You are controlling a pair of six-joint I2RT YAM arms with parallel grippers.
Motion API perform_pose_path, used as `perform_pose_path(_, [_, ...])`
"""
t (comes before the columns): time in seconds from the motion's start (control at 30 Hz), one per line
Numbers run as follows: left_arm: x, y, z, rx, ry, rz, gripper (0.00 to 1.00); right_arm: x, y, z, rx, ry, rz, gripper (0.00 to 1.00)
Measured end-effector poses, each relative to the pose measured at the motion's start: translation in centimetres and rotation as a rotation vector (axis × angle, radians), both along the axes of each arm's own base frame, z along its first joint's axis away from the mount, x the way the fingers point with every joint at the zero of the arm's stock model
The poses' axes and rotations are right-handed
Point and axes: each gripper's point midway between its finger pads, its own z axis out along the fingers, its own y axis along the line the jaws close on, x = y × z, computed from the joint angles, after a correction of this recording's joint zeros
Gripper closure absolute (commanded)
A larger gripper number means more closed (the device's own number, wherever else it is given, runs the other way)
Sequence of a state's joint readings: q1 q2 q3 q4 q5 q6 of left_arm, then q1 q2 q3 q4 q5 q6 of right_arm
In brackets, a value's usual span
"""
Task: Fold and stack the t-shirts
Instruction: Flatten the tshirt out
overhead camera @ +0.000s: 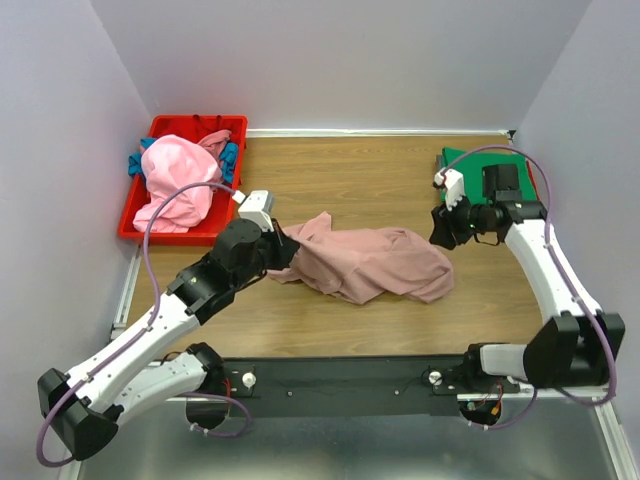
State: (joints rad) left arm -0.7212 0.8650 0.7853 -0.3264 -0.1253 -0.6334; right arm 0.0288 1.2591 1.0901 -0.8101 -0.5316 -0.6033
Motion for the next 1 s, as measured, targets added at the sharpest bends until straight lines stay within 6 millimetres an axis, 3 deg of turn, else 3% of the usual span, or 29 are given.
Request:
perform_pose_path(0.13, [-0.2, 0.6, 1.3, -0.009, -0.022, 0.015, 1.0, 1.3, 0.7, -2.8, 0.044, 0.135, -0.025, 0.46])
perform_pose_path(0.27, [-0.9, 1.3, 1.6, -0.006, -0.022, 0.02, 1.0, 1.3, 1.3, -5.2, 0.082, 0.238, -0.019, 0.46])
perform_pose_path(0.5, [-1.6, 1.9, 1.4, -0.004, -0.018, 0.02, 1.0, 1.0, 1.5, -6.1, 0.081, 0.253, 0.022, 0.46])
perform_pose_path(0.73, [-2.0, 2.3, 1.0, 0.004, -0.003, 0.025, 1.0, 0.5, 2.0, -8.6, 0.104, 0.361, 0.044, 0.5])
perform_pose_path(0.8, [-2.0, 2.3, 1.0, 0.001, -0.004, 0.025, 1.0, 0.0, 2.0, -8.8, 0.107, 0.376, 0.047, 0.62])
perform_pose_path(0.83, [-2.0, 2.3, 1.0, 0.001, -0.005, 0.025, 1.0, -0.3, 2.0, -8.9, 0.107, 0.381, 0.048, 0.77])
perform_pose_path(0.93, [-2.0, 2.4, 1.0, 0.003, -0.004, 0.028, 1.0, -1.3, 2.0, -9.3, 0.104, 0.407, 0.05, 0.99])
perform_pose_path(1.0, [-1.9, 2.5, 1.0, 0.007, -0.005, 0.036, 1.0, -1.8, 2.1, -9.1, 0.104, 0.412, 0.05, 1.0])
